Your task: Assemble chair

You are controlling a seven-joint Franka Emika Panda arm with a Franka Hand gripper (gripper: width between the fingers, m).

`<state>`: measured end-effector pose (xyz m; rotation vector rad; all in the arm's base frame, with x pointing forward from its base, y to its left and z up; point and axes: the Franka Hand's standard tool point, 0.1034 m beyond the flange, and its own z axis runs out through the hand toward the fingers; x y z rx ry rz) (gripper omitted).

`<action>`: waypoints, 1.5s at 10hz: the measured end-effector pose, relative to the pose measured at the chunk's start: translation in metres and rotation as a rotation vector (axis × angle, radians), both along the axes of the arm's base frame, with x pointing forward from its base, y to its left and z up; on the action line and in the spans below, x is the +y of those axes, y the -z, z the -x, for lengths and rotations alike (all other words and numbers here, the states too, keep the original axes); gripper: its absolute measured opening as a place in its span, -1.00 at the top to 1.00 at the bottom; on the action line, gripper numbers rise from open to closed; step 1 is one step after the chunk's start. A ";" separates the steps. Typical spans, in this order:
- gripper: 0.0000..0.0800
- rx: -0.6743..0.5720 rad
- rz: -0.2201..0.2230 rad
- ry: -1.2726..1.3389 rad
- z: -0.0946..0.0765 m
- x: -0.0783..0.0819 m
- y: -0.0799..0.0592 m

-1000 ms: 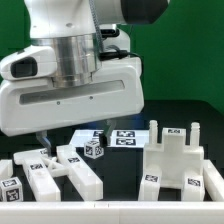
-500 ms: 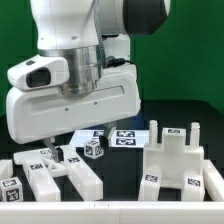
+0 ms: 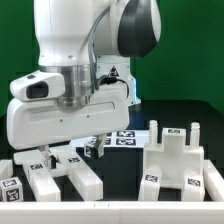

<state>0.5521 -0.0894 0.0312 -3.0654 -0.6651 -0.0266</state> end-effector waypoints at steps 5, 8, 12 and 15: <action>-0.62 0.025 -0.003 0.020 0.007 0.017 0.020; -0.62 0.032 -0.002 0.019 0.012 0.003 0.026; 0.30 0.033 -0.002 0.020 0.012 0.003 0.026; 0.30 0.052 -0.017 0.056 0.006 0.005 0.013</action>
Offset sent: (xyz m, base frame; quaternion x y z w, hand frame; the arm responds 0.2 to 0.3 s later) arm -0.0036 0.0167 -0.0099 -0.0108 0.0042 0.0258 0.9996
